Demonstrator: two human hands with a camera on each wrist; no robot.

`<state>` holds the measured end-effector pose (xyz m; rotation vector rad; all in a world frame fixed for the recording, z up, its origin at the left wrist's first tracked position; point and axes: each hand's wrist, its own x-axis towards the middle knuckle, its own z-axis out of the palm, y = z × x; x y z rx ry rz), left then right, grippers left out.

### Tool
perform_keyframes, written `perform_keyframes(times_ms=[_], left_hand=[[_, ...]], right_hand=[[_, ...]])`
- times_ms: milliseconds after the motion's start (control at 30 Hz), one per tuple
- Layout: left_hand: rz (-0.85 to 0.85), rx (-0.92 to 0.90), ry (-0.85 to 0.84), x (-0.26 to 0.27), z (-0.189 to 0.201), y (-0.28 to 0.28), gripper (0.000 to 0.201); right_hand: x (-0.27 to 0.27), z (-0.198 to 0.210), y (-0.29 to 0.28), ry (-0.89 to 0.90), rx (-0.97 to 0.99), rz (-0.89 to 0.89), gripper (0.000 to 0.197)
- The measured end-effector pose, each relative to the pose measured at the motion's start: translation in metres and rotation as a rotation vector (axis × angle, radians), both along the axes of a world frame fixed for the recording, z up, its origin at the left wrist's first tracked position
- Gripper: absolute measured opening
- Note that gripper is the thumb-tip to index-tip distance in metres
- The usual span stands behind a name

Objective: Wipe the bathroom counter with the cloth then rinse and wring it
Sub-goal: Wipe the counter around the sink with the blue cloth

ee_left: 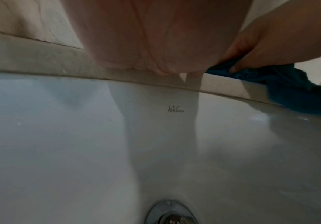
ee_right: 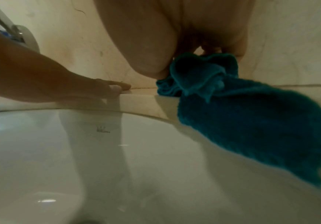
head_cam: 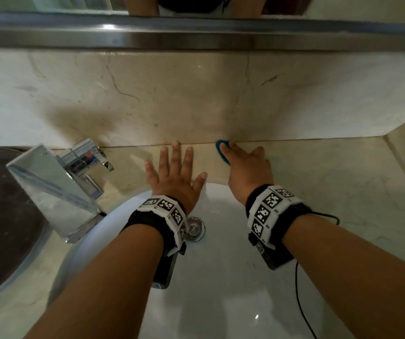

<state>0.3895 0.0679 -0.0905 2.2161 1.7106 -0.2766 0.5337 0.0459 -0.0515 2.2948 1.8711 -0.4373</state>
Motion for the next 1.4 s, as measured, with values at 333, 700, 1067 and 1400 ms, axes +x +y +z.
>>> perform_keyframes(times_ms=[333, 700, 1067, 1400], left_hand=[[0.011, 0.010, 0.039, 0.002, 0.000, -0.001, 0.067], [0.015, 0.036, 0.014, 0.002, 0.000, -0.002, 0.068], [0.031, 0.010, 0.025, 0.002, 0.003, -0.002, 0.067], [0.025, 0.018, 0.007, 0.002, 0.000, -0.001, 0.068]], right_hand=[[-0.014, 0.008, 0.006, 0.036, -0.048, 0.196, 0.061], [0.015, 0.013, -0.011, 0.025, -0.143, -0.076, 0.070], [0.006, 0.002, 0.000, 0.042, 0.010, 0.163, 0.065], [0.009, 0.006, -0.003, 0.083, -0.050, -0.036, 0.070]])
